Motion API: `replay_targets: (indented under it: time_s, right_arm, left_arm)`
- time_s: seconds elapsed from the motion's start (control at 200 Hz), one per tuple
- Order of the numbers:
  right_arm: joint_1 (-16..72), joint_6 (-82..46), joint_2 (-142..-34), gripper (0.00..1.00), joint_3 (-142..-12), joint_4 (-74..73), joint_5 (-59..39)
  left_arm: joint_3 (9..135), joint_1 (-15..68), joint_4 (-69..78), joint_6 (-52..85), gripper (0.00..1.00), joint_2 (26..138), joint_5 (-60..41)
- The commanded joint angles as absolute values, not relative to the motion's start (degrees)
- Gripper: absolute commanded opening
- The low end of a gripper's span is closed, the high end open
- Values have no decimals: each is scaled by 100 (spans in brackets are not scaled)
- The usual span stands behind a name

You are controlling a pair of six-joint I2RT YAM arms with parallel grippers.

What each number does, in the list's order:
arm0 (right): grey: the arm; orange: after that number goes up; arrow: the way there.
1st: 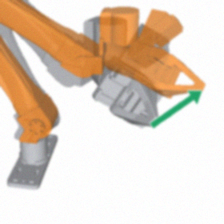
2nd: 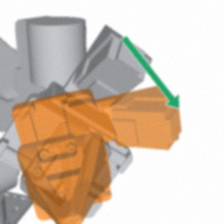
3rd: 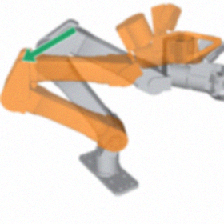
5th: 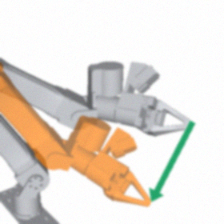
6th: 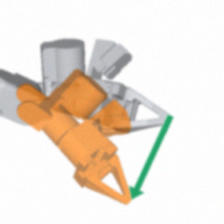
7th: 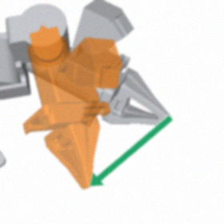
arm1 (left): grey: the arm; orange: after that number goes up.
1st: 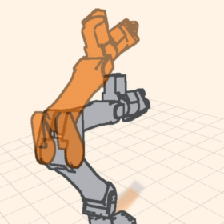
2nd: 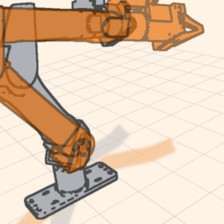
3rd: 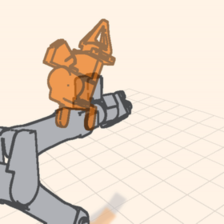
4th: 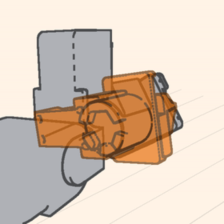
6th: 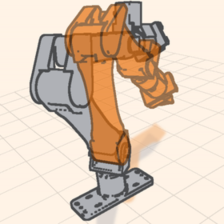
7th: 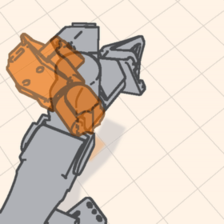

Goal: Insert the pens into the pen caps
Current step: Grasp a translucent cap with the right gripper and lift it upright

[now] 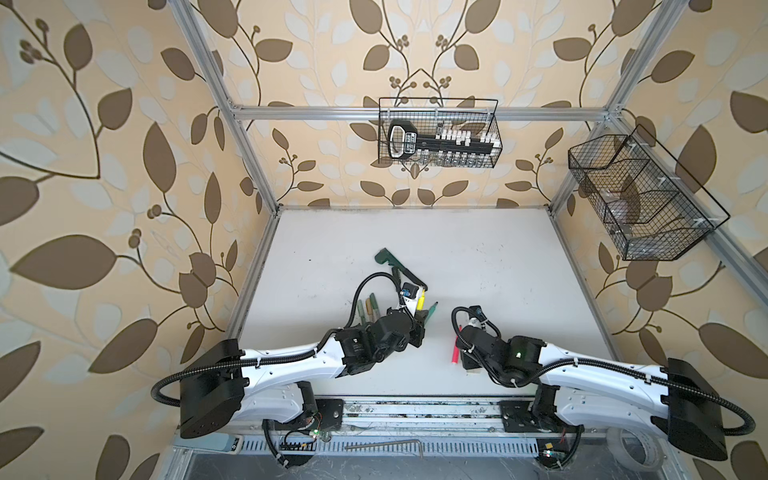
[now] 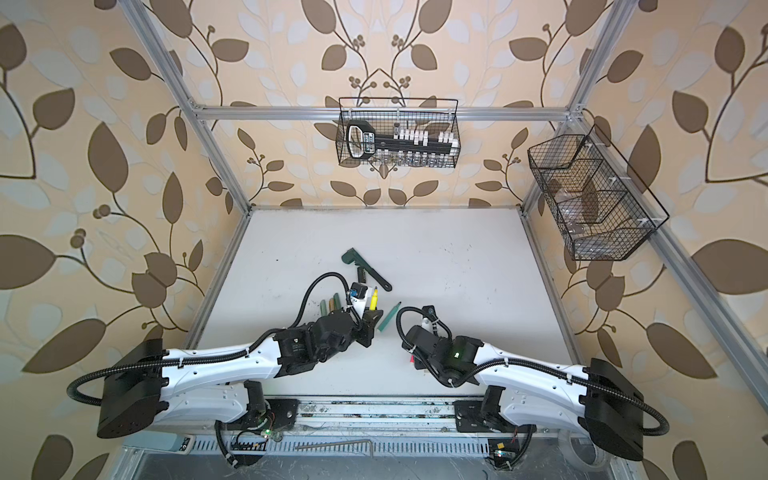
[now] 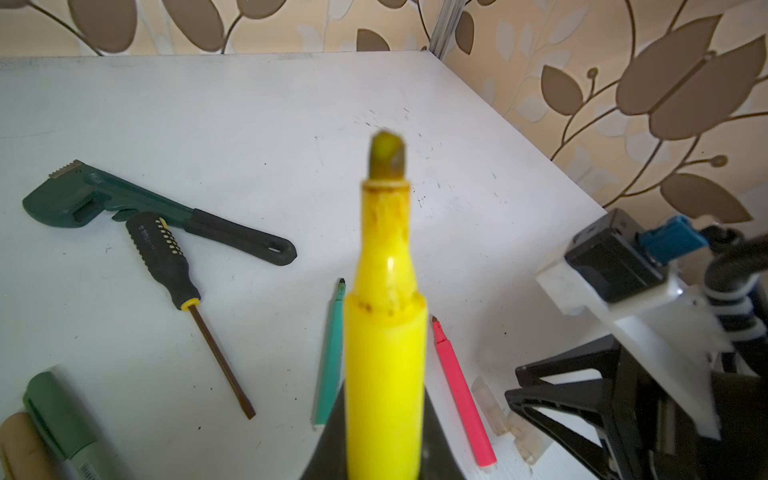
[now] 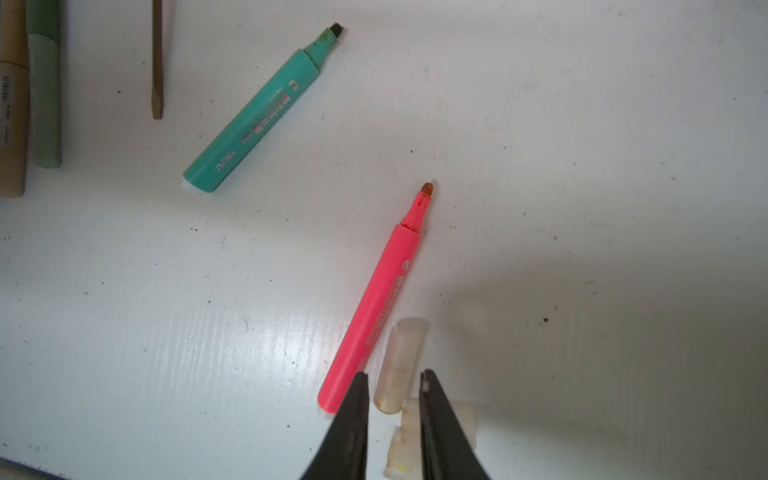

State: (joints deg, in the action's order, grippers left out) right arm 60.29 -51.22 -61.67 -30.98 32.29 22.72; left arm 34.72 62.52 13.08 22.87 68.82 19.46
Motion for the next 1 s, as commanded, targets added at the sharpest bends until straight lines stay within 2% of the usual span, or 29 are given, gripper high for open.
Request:
replay_targets:
  time_s: [0.0, 0.295, 0.51, 0.685, 1.0]
  right_arm:
    - [6081, -5195, -6452, 26, -3204, 3339, 2349]
    - [6077, -5123, -7242, 29, -3208, 2895, 2175]
    - [6069, -5145, -7610, 26, -3199, 2702, 2114]
    - [6079, -5196, -7749, 23, -3130, 2579, 2034]
    - [6136, -5337, -7591, 24, -3094, 2796, 2141]
  left_arm:
    - [3463, 6206, 1502, 2256, 0, 6802, 1909]
    - [3445, 6208, 1492, 2249, 0, 6743, 1901]
    - [3429, 6206, 1494, 2257, 0, 6716, 1848]
    - [3428, 6206, 1493, 2265, 0, 6723, 1837]
    - [3433, 6208, 1503, 2265, 0, 6722, 1806]
